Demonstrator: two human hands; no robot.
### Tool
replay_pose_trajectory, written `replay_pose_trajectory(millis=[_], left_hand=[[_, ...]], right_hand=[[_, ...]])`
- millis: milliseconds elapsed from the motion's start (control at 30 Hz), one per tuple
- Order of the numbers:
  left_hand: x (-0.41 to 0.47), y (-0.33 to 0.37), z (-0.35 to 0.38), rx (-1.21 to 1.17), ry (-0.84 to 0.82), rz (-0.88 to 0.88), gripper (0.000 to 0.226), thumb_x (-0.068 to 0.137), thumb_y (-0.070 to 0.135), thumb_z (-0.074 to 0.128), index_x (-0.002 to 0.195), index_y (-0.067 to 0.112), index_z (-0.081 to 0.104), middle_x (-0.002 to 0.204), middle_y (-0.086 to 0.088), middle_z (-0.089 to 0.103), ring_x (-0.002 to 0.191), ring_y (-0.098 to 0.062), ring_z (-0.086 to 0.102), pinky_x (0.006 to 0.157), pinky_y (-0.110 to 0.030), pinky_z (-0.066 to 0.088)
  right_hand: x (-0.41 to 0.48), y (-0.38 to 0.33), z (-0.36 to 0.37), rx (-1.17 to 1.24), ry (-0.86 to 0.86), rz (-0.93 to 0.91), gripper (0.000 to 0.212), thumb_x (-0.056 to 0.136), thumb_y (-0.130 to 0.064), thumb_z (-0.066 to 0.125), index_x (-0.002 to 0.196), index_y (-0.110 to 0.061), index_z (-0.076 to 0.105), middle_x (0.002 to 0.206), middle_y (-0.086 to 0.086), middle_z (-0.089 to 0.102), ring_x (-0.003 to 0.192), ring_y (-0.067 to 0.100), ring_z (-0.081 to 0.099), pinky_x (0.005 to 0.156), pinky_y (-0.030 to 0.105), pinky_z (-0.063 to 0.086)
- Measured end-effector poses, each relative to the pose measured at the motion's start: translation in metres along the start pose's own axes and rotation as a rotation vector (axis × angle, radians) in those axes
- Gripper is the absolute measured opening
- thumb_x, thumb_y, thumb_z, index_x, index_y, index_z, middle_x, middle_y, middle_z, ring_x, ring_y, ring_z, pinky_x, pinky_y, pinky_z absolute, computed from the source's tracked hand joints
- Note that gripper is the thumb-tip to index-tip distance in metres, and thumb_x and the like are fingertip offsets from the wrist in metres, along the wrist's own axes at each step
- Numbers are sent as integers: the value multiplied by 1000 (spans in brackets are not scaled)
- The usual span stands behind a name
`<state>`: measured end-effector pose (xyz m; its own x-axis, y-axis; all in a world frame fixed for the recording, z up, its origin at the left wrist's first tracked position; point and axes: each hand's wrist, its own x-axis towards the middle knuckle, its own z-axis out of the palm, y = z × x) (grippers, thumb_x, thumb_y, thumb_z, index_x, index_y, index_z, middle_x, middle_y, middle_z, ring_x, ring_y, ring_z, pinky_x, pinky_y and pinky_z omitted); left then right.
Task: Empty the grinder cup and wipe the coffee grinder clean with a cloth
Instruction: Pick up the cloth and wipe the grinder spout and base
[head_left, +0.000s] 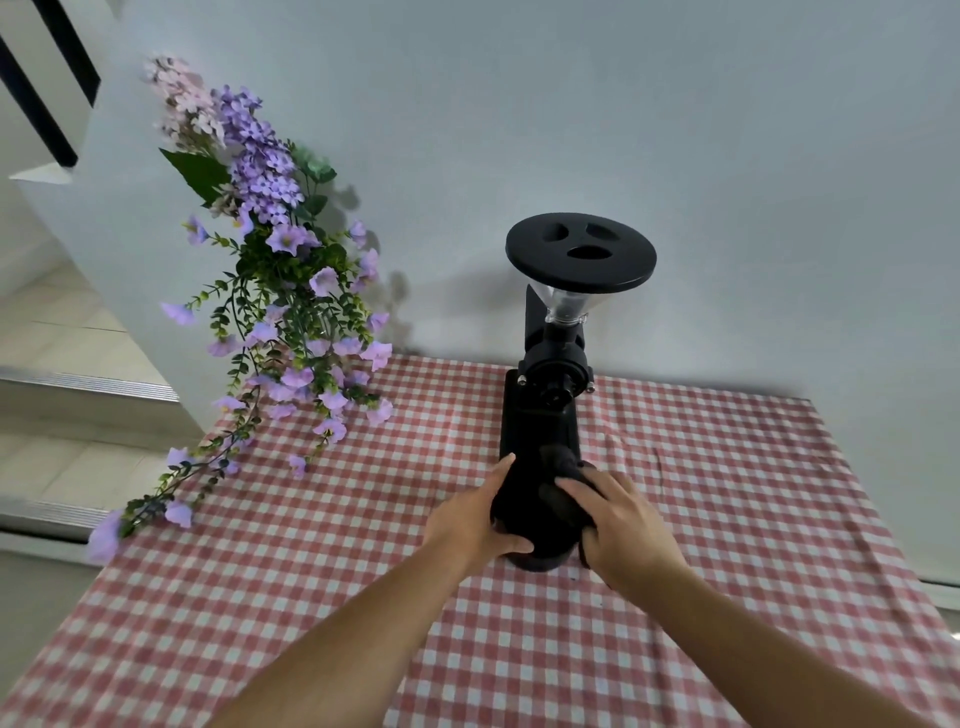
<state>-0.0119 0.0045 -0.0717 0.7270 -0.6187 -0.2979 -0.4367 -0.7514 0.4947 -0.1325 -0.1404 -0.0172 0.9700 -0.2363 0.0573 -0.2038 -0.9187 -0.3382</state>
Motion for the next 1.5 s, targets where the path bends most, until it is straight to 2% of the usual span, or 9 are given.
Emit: replay_pose_trajectory(millis=[100,200,367,533,700,933,1100,1333,1500], left_hand=[[4,1,-1,21,-10,7,94,81,51,70,150,42,6,131,5,62,114,-19,62,94,-37,52],[4,0,-2,62,-16,-9,99,83,55,66,147,50,-10,126,4,63,108,-19,63,90,-38,53],[-2,-2,-3,-13,-5,9,107,77,49,74,146,55,-8,130,6,61,109,-16,62,87,-36,54],[-4,-3,-3,-30,2,46,106,81,43,73,149,48,-8,124,8,63,104,-14,62,83,-30,53],[0,-1,-9,43,-33,9,57,94,33,55,146,30,32,123,-1,64,108,-22,62,91,-35,51],[-7,-3,-14,-56,-49,80,91,90,44,63,149,49,-6,128,2,62,105,-19,63,85,-33,53],[-10,-6,-10,-116,-38,82,95,89,39,65,148,49,-8,125,3,62,98,-15,63,82,-30,54],[-9,-9,4,-102,17,60,94,87,44,66,148,51,-5,127,6,64,106,-17,64,89,-38,54],[-12,-5,1,-15,41,87,93,89,47,62,149,47,-10,126,5,63,103,-16,63,85,-36,54]], right_hand=[[9,-21,11,-99,-218,-98,64,93,-11,44,148,-29,17,156,-2,18,141,22,16,108,42,38],[5,-24,18,-247,-369,-162,68,94,-11,42,149,-29,6,158,0,9,143,25,7,113,41,31],[-5,-11,11,-286,-268,-55,62,93,-8,46,147,-24,20,153,4,23,138,27,19,109,36,35],[19,-13,-9,51,-125,208,51,93,-15,45,142,-25,31,134,2,50,117,21,45,97,35,46],[28,-33,24,-23,-250,1,56,98,-26,42,148,-25,17,147,2,31,124,23,34,100,39,43],[8,-9,24,-177,-237,-11,61,94,-19,50,147,-23,20,148,2,30,130,23,32,98,34,45],[25,-6,-3,85,-56,259,37,93,-43,46,117,-15,53,115,1,55,92,14,53,83,28,50],[24,-18,31,-201,-167,-5,54,97,-42,36,146,-36,13,145,-4,35,124,24,34,89,35,51],[17,-7,32,-200,-272,-54,55,96,-25,46,146,-31,23,150,-2,27,133,22,28,98,36,46]])
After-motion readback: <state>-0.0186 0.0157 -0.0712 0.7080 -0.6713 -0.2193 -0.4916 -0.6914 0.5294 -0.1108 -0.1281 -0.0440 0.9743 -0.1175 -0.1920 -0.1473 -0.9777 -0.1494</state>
